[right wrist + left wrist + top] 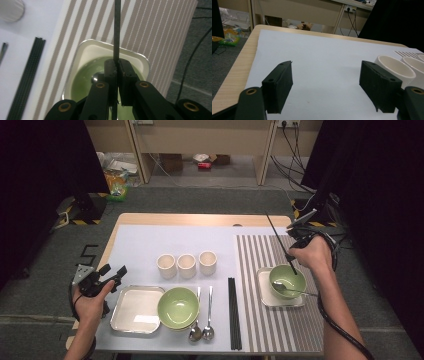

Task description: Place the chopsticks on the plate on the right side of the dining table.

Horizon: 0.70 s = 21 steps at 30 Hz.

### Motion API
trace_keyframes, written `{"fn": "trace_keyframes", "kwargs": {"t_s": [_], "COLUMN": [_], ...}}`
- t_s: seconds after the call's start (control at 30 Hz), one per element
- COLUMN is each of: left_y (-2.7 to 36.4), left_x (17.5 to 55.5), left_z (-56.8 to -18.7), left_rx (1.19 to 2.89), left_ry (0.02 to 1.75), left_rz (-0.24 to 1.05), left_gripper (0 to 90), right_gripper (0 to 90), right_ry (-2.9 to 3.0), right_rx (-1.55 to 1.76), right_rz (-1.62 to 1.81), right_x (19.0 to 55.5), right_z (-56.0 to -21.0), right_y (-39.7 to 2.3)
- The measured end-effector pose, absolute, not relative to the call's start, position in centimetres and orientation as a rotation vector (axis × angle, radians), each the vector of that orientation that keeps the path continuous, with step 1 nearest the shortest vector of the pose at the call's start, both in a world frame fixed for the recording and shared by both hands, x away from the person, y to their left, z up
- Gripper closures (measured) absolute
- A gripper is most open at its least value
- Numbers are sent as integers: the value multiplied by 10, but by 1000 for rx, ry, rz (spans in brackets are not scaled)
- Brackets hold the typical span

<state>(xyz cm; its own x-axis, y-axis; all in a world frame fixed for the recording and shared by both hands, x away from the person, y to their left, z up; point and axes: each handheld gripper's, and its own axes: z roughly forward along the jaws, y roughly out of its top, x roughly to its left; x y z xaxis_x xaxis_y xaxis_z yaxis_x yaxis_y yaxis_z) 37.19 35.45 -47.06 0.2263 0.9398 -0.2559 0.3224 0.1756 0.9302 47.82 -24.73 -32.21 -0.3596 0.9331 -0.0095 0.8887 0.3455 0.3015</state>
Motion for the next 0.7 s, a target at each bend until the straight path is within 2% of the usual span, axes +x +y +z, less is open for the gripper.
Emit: {"fn": "trace_keyframes", "kwargs": {"t_s": [0.7], "left_y": [355], "left_x": [372], "left_z": [-471], "left_rx": [1359], "left_ry": [1320], "left_rz": [689], "left_gripper": [258], "right_gripper": [863], "right_ry": [2526], "right_rx": [1386], "right_rz": [260], "right_x": [494], "right_z": [-331], "right_y": [-260]}}
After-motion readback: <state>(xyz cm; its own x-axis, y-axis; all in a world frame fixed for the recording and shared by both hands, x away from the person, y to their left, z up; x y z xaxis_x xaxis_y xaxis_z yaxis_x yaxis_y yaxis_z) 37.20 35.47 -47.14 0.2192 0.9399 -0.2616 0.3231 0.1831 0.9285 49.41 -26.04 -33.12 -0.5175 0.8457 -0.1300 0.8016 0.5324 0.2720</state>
